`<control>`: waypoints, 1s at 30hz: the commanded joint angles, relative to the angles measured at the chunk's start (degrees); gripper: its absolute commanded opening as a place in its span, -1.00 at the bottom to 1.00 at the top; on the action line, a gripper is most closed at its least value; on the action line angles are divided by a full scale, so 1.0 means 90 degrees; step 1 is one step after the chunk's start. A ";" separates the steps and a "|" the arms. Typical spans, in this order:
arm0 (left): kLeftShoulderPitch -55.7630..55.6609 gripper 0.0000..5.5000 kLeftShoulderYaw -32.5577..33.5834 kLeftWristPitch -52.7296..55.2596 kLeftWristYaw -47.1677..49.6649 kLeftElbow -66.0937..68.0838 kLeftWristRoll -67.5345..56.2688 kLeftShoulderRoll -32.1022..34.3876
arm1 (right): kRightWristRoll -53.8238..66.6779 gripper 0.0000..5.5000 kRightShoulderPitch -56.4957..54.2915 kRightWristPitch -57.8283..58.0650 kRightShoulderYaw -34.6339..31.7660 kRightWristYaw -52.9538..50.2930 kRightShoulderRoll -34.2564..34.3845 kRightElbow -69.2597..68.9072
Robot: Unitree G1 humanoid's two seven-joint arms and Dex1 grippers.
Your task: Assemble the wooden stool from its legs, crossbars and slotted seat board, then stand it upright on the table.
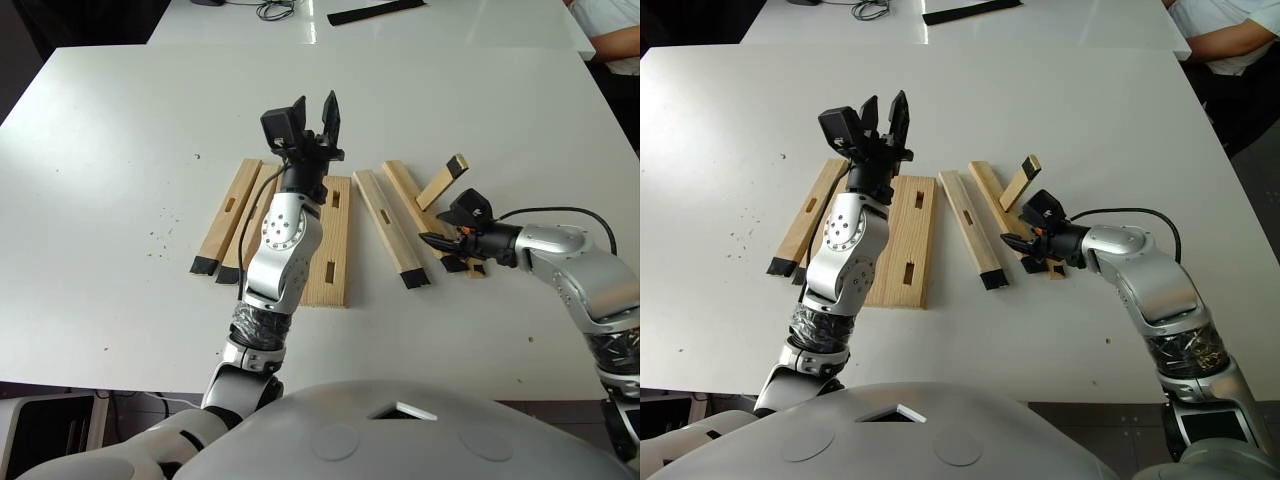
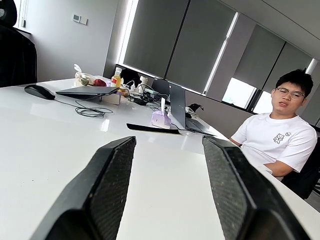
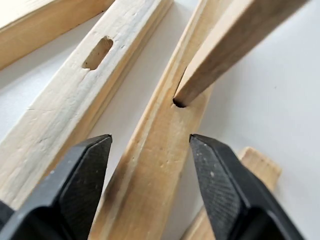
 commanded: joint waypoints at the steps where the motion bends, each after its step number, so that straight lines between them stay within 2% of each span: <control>1: 0.0243 -0.10 -0.0101 0.0119 -0.0033 -0.0088 -0.0065 -0.0646 | -0.0136 0.05 0.0033 0.0238 -0.0011 -0.0311 0.0236 0.0001; 5: 0.0223 -0.10 -0.0135 0.0155 -0.0060 -0.0079 -0.0056 -0.0639 | -0.0113 0.05 0.0031 0.0422 -0.0115 -0.0553 0.0508 -0.0147; 17: 0.0157 -0.10 -0.0119 0.0168 -0.0125 0.0003 -0.0050 -0.0668 | -0.0495 0.05 0.0476 0.0615 0.0226 -0.0826 0.0521 -0.0131; 23: 0.0086 -0.10 -0.0044 0.0111 -0.0115 0.0113 -0.0042 -0.0694 | -0.0537 -0.23 0.0471 0.0547 0.0033 -0.1056 0.0685 -0.0035; 30: -0.0253 -0.10 0.0463 -0.0067 0.0252 0.0108 -0.0057 -0.0702 | -0.0385 -0.24 0.0292 0.0642 -0.0348 -0.1310 0.1181 0.0022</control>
